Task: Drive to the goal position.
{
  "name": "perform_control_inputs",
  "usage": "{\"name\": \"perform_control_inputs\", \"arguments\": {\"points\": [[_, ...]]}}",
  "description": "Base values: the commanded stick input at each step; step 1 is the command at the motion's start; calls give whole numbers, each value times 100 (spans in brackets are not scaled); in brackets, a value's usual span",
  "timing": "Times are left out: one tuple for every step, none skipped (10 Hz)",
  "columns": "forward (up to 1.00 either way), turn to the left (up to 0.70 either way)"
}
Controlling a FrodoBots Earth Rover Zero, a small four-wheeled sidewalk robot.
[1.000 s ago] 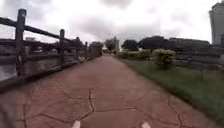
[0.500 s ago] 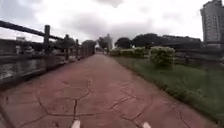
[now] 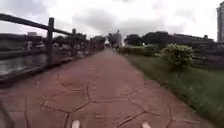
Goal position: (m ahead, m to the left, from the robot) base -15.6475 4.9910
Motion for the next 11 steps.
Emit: {"name": "perform_control_inputs", "arguments": {"points": [[0, 85], [0, 85], [0, 85], [0, 85], [0, 85], [0, 85], [0, 85], [0, 85], [0, 85], [0, 85], [0, 85]]}}
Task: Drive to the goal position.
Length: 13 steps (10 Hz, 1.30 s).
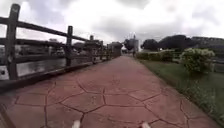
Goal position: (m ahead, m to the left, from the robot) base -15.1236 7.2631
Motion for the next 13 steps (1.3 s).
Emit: {"name": "perform_control_inputs", "arguments": {"points": [[0, 85], [0, 85], [0, 85], [0, 85], [0, 85], [0, 85], [0, 85], [0, 85], [0, 85], [0, 85], [0, 85], [0, 85], [0, 85]]}}
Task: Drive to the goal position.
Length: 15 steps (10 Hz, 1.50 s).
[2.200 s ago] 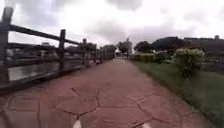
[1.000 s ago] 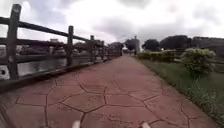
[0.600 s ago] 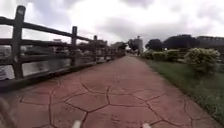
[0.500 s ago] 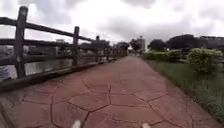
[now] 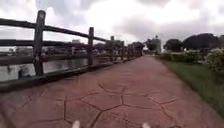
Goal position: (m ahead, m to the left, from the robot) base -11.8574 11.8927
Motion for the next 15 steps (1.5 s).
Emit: {"name": "perform_control_inputs", "arguments": {"points": [[0, 85], [0, 85], [0, 85], [0, 85], [0, 85], [0, 85], [0, 85], [0, 85], [0, 85], [0, 85], [0, 85], [0, 85], [0, 85], [0, 85], [0, 85]]}}
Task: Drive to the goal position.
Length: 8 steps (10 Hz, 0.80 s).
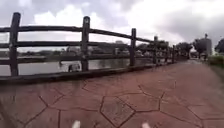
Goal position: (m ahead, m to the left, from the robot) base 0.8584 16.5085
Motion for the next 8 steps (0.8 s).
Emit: {"name": "perform_control_inputs", "arguments": {"points": [[0, 85], [0, 85], [0, 85], [0, 85], [0, 85], [0, 85], [0, 85], [0, 85]]}}
